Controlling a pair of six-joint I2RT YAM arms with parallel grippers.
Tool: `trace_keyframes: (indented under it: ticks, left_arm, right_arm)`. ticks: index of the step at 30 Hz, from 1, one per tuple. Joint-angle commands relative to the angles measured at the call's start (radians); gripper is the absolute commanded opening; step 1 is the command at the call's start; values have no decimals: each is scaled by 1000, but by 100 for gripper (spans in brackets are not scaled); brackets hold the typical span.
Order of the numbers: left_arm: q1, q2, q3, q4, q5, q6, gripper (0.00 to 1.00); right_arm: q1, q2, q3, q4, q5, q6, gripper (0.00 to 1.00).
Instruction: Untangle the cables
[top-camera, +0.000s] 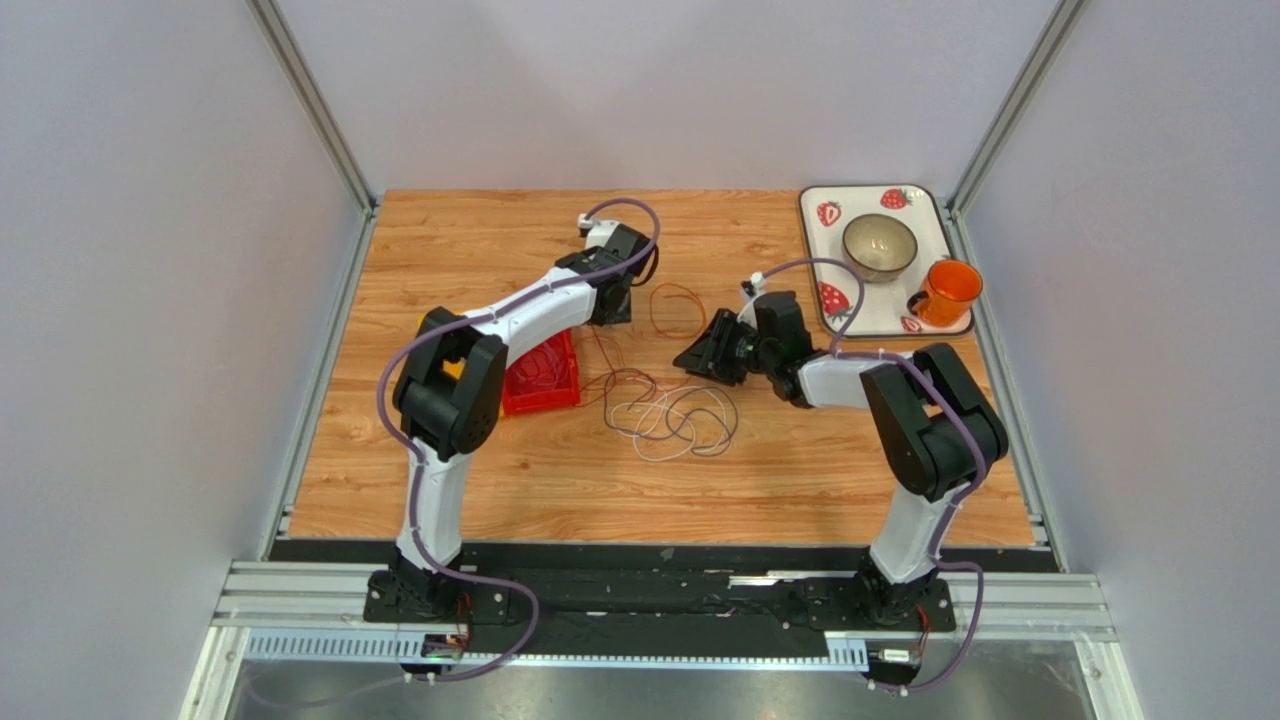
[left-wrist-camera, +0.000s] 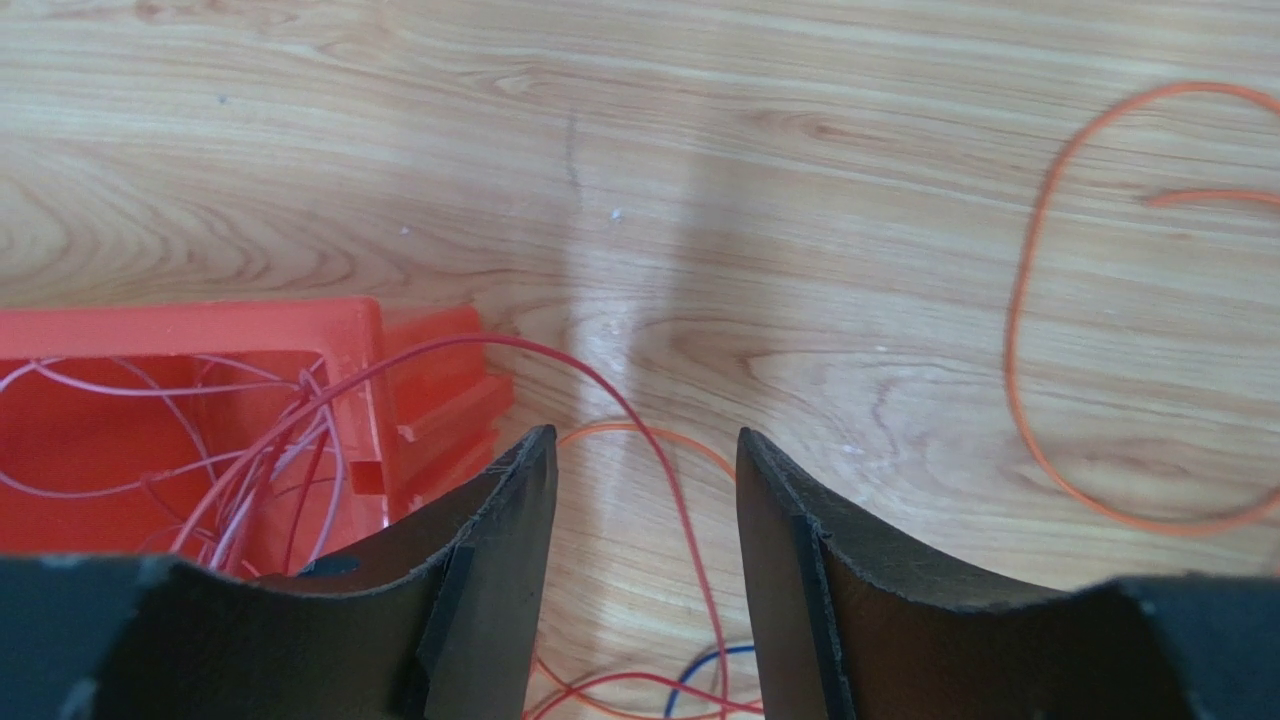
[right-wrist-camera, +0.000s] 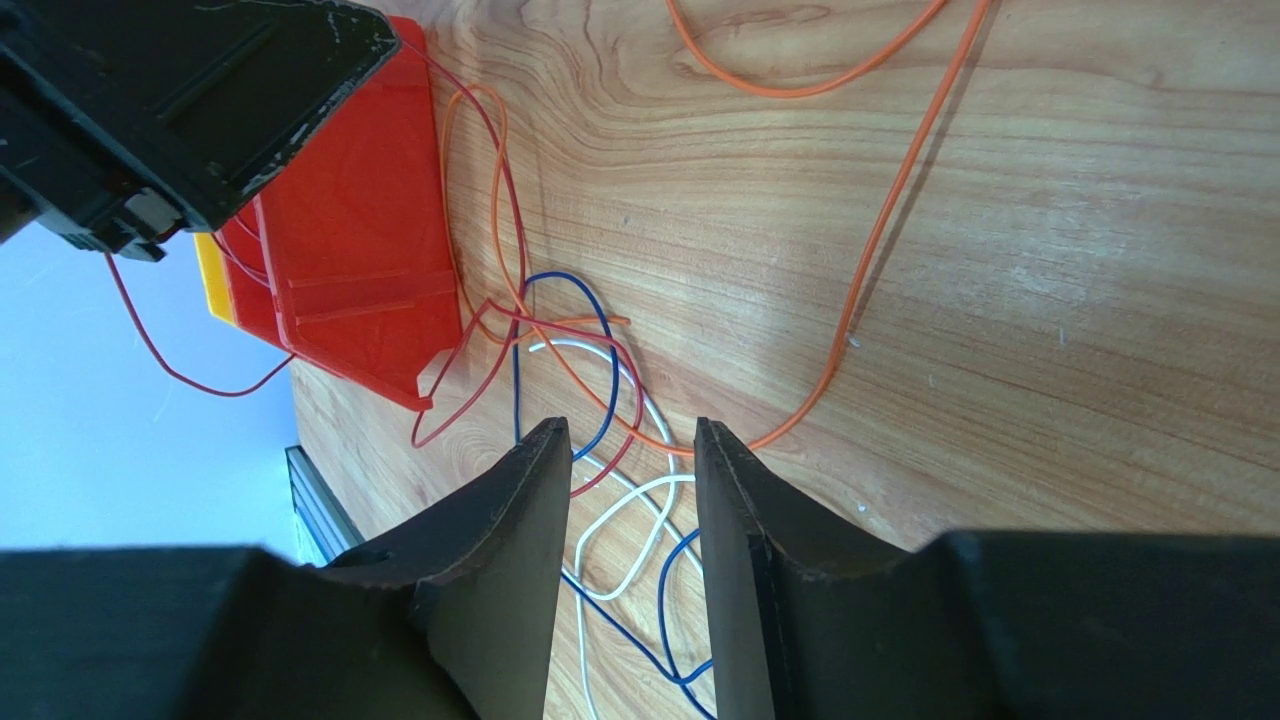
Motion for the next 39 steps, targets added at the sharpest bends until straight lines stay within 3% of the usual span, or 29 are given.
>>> trace_keyframes:
  ticks: [1,8,17,18,20,21,29,39]
  left_arm:
    - [15,13,28,-24,-69,-70,56]
    - [42,61,39,4,-49,-82,52]
    - [60,115,59,34,45,-70,41]
    - [63,115,57,37,49,-73,38]
    - [66,113,53,40,55,-73,19]
    - [66,107,53,40,55,-74,0]
    - [65,8,48,44,83,-51,0]
    - [65,-307,-7,7,109,9,0]
  right_arm:
    - [-11,16,31,36,-27,17,39]
    - [-16,22,31,46,-39,28,39]
    - [-20,34,34,53,-51,36,39]
    - [-20,34,34,54,-51,37,39]
    - [-20,36,34,54,-53,39,39]
    - [-22,36,34,56,-53,39,39]
    - [-22,40,38,57,-56,40,38]
    - [-22,43,38,57,-60,39,38]
